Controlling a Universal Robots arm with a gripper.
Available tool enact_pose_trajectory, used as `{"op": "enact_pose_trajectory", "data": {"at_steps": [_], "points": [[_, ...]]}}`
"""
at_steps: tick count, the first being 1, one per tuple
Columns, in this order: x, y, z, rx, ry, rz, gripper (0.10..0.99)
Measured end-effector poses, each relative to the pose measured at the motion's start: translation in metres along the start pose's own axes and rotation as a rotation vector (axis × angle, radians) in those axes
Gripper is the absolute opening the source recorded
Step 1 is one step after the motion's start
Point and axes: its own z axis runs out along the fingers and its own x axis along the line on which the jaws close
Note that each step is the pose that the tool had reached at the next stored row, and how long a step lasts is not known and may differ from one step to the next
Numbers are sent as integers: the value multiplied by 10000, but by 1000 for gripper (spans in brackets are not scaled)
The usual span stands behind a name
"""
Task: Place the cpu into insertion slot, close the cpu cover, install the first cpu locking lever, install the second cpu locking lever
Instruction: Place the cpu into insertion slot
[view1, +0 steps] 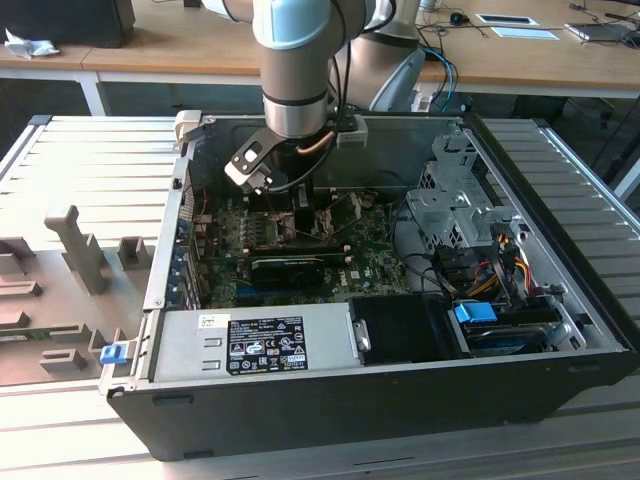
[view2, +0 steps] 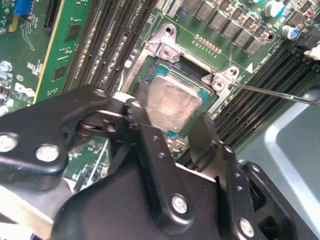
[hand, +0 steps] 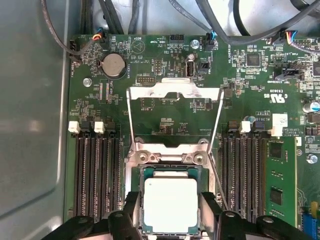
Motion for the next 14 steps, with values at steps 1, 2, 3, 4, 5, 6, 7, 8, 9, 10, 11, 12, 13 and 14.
{"op": "enact_pose_trajectory", "data": {"at_steps": [1,2,3,4,5,6,7,8,9,10,11,12,13,14], "points": [[0,0,-5,0,0,0,525],[0,1,-11,1,-1,0,459],[0,1,-16,2,-2,0,341],[0,1,-21,2,-2,1,341],[0,2,-29,4,-2,1,278],[0,2,-34,4,-2,1,220],[0,3,-40,4,-1,1,220],[1,3,-46,6,-1,1,157],[1,4,-57,7,-1,1,106],[1,5,-64,10,-1,1,106],[1,5,-71,12,-2,1,106],[1,6,-76,12,-1,1,106],[1,6,-83,14,-2,1,106],[1,7,-90,13,-1,1,106]]}}
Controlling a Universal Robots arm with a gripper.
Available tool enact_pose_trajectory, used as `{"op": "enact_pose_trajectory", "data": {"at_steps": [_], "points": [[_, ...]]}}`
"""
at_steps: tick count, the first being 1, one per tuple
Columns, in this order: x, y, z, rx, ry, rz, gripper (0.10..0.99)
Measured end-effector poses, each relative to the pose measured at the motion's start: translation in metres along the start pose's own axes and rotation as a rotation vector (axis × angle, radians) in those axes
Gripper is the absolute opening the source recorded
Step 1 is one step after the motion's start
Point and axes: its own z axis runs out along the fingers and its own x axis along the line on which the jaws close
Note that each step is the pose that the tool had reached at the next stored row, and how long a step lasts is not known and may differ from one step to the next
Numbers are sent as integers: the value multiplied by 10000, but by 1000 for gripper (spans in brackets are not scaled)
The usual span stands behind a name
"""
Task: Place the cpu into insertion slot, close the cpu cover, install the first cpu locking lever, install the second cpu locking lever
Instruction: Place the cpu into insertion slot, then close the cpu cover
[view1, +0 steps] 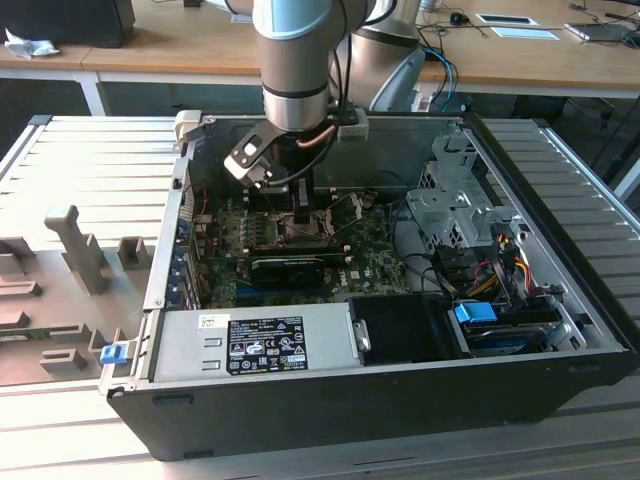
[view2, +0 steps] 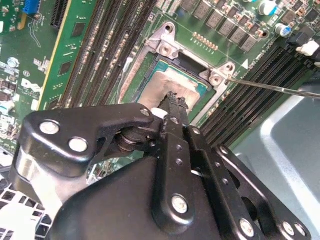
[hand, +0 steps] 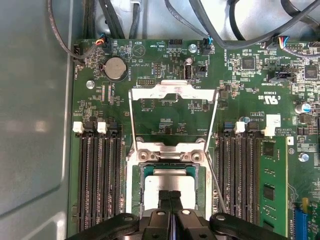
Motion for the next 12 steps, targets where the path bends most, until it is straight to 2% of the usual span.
{"op": "enact_pose_trajectory", "data": {"at_steps": [4,5,7,12], "points": [[0,2,-9,0,0,-1,106],[-2,16,-9,2,-2,1,106],[-13,89,-3,2,-1,4,106],[-16,107,-1,1,0,3,106]]}}
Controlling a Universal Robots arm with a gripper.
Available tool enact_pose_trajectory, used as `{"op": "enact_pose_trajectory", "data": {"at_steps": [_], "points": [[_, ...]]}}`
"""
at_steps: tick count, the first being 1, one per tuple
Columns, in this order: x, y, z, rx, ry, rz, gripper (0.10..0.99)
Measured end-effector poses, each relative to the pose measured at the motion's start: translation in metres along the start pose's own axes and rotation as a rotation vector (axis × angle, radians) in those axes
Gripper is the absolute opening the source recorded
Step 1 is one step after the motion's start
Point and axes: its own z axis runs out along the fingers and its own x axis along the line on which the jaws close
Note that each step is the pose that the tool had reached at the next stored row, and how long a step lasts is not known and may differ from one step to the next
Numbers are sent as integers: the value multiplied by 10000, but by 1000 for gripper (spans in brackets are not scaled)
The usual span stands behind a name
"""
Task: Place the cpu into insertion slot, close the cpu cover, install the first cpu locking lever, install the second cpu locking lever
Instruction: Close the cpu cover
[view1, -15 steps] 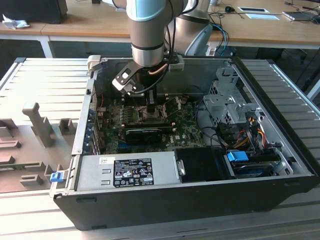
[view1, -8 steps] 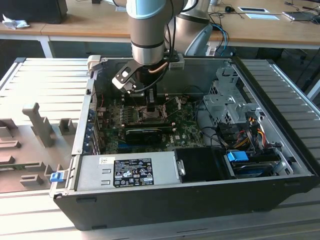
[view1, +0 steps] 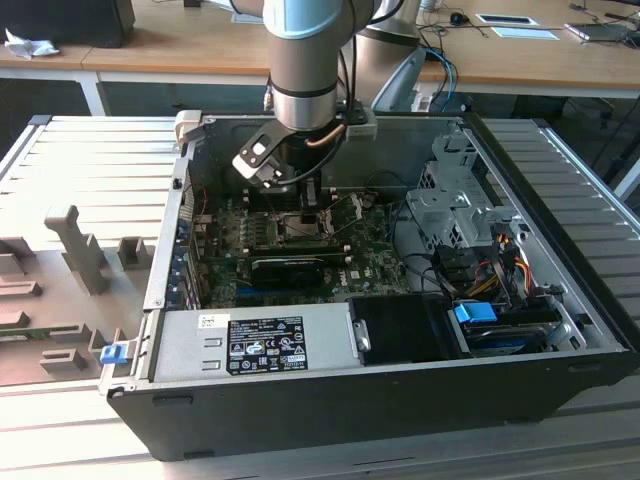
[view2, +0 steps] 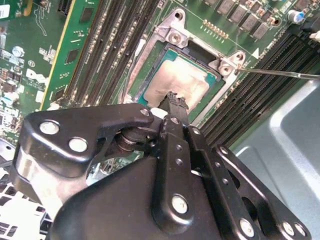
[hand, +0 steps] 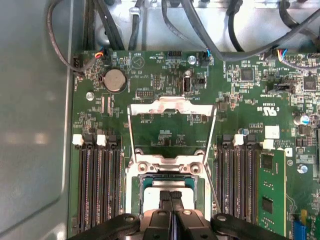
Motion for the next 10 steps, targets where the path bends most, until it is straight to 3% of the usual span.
{"op": "enact_pose_trajectory", "data": {"at_steps": [10], "points": [[0,1,-8,-1,1,1,106]]}}
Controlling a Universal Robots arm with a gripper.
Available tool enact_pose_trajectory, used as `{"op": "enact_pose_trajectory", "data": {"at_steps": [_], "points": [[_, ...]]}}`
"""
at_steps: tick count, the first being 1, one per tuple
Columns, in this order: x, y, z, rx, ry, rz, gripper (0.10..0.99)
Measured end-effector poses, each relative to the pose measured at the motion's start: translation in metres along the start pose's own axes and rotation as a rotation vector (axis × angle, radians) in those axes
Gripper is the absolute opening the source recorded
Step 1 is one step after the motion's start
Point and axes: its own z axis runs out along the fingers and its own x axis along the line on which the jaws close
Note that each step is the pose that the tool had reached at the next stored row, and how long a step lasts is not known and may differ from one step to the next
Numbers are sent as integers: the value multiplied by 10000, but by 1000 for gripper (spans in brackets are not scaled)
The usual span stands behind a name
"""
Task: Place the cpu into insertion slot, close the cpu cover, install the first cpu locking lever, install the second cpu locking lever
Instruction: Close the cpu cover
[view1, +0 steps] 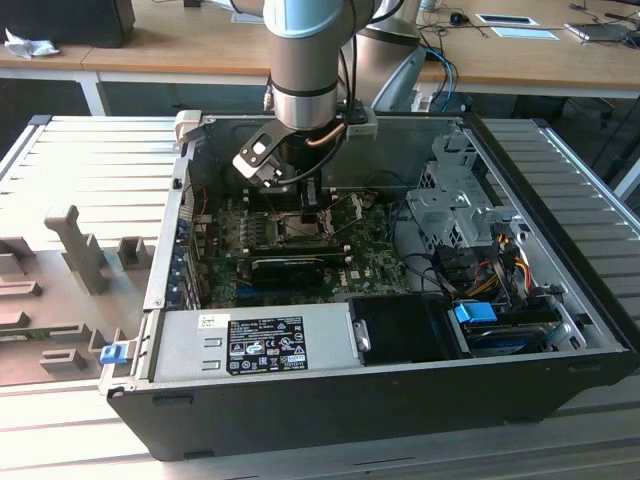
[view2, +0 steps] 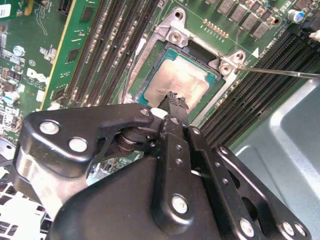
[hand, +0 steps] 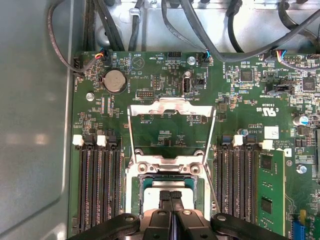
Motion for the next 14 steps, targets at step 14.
{"op": "enact_pose_trajectory", "data": {"at_steps": [14], "points": [[2,1,-22,2,-3,-1,106]]}}
